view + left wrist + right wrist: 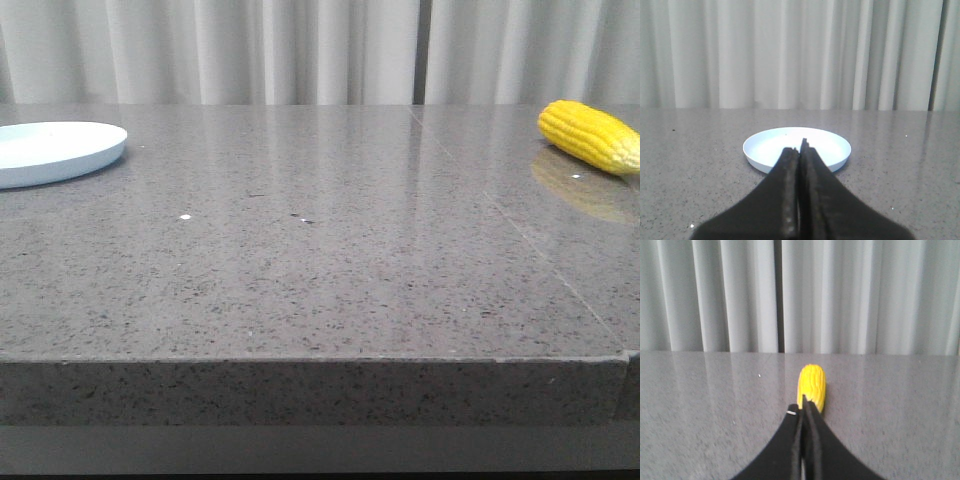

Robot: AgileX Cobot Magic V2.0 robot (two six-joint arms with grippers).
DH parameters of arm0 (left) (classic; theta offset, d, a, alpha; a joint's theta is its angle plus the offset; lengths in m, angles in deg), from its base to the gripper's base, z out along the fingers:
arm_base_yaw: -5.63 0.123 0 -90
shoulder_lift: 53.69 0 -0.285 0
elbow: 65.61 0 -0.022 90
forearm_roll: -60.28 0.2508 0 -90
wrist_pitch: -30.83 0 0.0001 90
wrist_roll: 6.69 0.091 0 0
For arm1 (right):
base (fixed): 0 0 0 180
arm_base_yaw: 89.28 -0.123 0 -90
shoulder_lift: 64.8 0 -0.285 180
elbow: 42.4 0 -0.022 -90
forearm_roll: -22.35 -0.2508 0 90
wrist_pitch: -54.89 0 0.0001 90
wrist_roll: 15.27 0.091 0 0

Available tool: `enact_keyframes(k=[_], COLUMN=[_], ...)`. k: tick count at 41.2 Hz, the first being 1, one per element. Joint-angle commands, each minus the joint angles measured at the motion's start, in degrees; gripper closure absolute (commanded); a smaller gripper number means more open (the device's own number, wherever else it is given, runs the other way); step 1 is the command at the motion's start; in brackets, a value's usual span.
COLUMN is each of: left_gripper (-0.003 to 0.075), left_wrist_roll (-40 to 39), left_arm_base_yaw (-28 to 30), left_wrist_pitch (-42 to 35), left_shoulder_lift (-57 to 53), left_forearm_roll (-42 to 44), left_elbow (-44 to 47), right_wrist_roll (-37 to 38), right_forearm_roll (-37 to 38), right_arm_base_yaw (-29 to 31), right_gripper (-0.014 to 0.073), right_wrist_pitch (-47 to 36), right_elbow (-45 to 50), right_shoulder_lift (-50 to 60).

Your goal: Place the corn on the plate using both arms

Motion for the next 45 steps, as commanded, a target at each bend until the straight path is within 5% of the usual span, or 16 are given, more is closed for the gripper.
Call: enact_keyframes(k=[1,21,30,45], left_gripper=[0.0741,0.0741,0.0741,0.0741], left_wrist_roll=[-0.51,-0.51,-0.51,-0.51], left_arm_base_yaw=[-0.41,-0.41,-0.41,-0.41], left_wrist_pitch=[-5.26,13.89,26.34,34.61], left_shoulder_lift=[-0.72,5.3,17.56,32.83], left_forearm_roll=[-0.46,-0.46,-0.46,-0.46], left_elbow=[-4.53,-35.69,-45.38,-45.37], right_wrist_roll=[-0.21,-0.27,-0.27,-0.27], right_forearm_roll=[0.39,1.44,1.44,1.39], right_arm_base_yaw=[0.33,0.33,0.33,0.33], right_gripper=[0.068,0.068,0.068,0.068], right_wrist_pitch=[3.15,24.04,27.06,28.35], right_elbow=[-8.6,-38.91,-42.22,-41.2], right_shoulder_lift=[0.24,-21.96,-31.11,-42.13])
